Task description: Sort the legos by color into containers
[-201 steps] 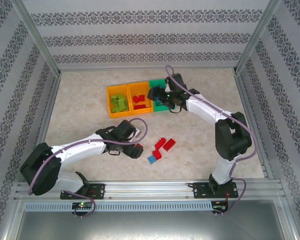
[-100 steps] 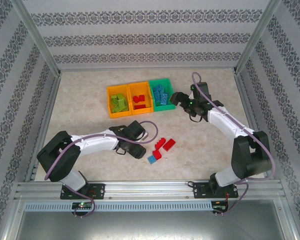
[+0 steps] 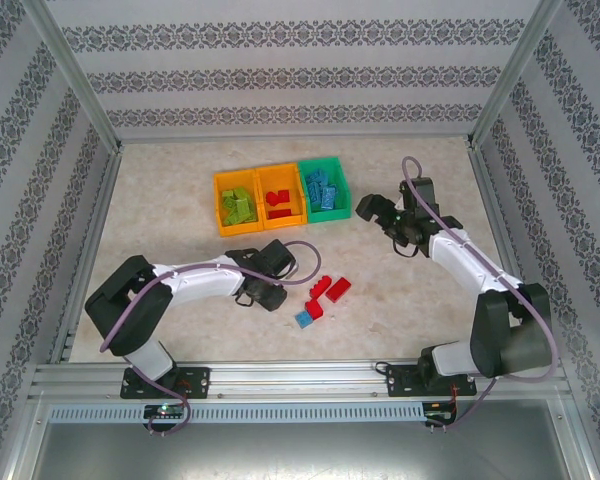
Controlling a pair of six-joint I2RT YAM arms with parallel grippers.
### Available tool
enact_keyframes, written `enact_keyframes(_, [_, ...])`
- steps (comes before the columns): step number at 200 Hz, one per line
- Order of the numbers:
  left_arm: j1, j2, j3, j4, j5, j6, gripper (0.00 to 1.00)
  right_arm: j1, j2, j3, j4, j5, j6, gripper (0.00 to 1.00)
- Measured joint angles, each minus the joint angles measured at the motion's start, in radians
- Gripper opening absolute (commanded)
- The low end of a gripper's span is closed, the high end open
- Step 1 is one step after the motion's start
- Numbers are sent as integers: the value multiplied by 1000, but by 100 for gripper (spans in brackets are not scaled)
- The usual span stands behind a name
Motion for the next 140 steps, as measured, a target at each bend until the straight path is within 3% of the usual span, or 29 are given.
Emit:
enact_keyframes(72, [20, -33, 146, -72, -58, 1, 31, -2, -32, -76, 0, 18, -26, 95])
enact_keyframes(105, [125, -32, 336, -95, -41, 5, 30, 24, -51, -129, -4, 36, -32, 95])
enact_keyframes(140, [253, 157, 653, -161, 10, 3, 30, 74, -65, -182, -4, 56, -32, 95])
